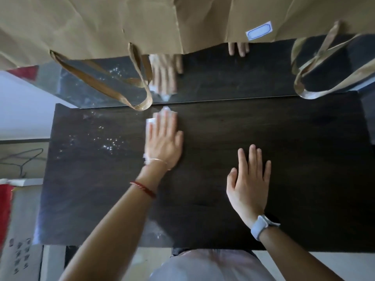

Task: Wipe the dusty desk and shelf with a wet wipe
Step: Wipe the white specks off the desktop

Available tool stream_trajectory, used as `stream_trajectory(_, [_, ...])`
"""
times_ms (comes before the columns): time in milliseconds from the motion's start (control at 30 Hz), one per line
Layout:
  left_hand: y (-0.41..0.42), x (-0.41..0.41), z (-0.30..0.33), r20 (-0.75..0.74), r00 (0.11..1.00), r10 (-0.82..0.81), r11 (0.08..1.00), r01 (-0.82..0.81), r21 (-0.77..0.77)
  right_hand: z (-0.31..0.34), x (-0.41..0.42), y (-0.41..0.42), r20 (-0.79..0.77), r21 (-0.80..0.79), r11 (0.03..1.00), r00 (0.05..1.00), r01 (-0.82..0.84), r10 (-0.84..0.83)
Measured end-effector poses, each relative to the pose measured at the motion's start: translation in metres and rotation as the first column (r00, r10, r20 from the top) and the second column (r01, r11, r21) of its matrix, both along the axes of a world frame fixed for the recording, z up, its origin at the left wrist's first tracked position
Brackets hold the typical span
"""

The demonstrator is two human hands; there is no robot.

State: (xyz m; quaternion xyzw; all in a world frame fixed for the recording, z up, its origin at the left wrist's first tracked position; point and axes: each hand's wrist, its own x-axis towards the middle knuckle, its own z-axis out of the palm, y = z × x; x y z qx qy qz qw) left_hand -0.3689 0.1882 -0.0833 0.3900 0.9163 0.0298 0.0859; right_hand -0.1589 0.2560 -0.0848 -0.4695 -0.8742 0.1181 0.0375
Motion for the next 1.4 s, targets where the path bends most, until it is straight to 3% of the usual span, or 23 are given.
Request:
stream_trajectory(100, [-0.07, -0.052, 0.011, 0.066, 0.905, 0.421, 0.905, -0.414, -0.092, 0.001, -0.003, -0.003, -0.004, 0.008, 1.0, 1.0, 0.026, -0.026])
stream_trajectory(167, [-0.079, -0.059, 0.012, 0.056, 0.84, 0.54, 0.84, -0.533, -0.098, 0.002, -0.013, -0.009, -0.037, -0.005, 0.999, 0.998, 0.046, -0.046])
stream_trajectory(233, [-0.06, -0.042, 0.007, 0.033, 0.893, 0.45, 0.893, -0.448, -0.045, 0.003, -0.028, -0.022, -0.069, -0.026, 1.0, 0.998, -0.005, 0.003])
stream_trajectory(300, [-0.037, -0.009, 0.005, 0.053, 0.981, 0.188, 0.982, -0.188, -0.003, 0.003, -0.045, -0.04, -0.09, -0.035, 0.997, 0.994, -0.071, 0.067])
stream_trajectory(367, [-0.031, 0.021, 0.006, 0.094, 0.991, -0.093, 0.996, 0.094, -0.011, 0.003, -0.056, -0.053, -0.097, -0.042, 0.996, 0.993, -0.076, 0.072])
stream_trajectory(433, [-0.047, 0.019, 0.007, 0.092, 0.971, -0.222, 0.974, 0.224, -0.019, 0.003, -0.067, -0.064, -0.102, -0.051, 0.997, 0.994, -0.049, 0.043])
stream_trajectory(500, [-0.079, -0.011, 0.007, 0.051, 0.984, -0.171, 0.985, 0.173, -0.023, 0.003, -0.079, -0.075, -0.101, -0.046, 0.999, 0.995, -0.024, 0.019])
stream_trajectory(600, [-0.145, -0.078, 0.006, 0.021, 0.997, 0.077, 0.996, -0.076, -0.054, 0.004, -0.106, -0.097, -0.061, -0.027, 0.999, 0.998, -0.021, 0.02])
stream_trajectory(733, [-0.213, -0.145, 0.01, 0.073, 0.935, 0.348, 0.937, -0.343, -0.068, 0.004, -0.152, -0.135, -0.033, -0.013, 1.0, 0.999, -0.012, 0.011])
stream_trajectory(933, [-0.185, -0.191, 0.007, 0.115, 0.891, 0.44, 0.897, -0.442, -0.005, 0.0, -0.17, -0.149, -0.024, 0.034, 0.998, 0.998, 0.06, -0.06])
stream_trajectory(1033, [-0.149, -0.181, 0.007, 0.128, 0.911, 0.392, 0.915, -0.401, 0.048, 0.0, -0.171, -0.149, -0.017, 0.037, 0.997, 0.997, 0.072, -0.071])
stream_trajectory(1133, [-0.118, -0.153, 0.013, 0.275, 0.925, 0.263, 0.931, -0.318, 0.178, 0.0, -0.172, -0.149, -0.02, 0.034, 0.996, 0.997, 0.082, -0.081])
stream_trajectory(1233, [-0.122, -0.152, 0.015, 0.399, 0.907, 0.132, 0.888, -0.287, 0.358, 0.0, -0.172, -0.149, -0.049, 0.038, 0.995, 0.995, 0.089, -0.087])
stream_trajectory(1300, [-0.139, -0.161, 0.013, 0.375, 0.927, 0.013, 0.893, -0.18, 0.413, 0.0, -0.172, -0.149, -0.068, 0.032, 0.994, 0.993, 0.1, -0.098])
stream_trajectory(1400, [-0.159, -0.172, 0.004, 0.183, 0.98, -0.074, 0.962, 0.022, 0.271, 0.0, -0.173, -0.149, -0.09, 0.015, 0.994, 0.99, 0.106, -0.105])
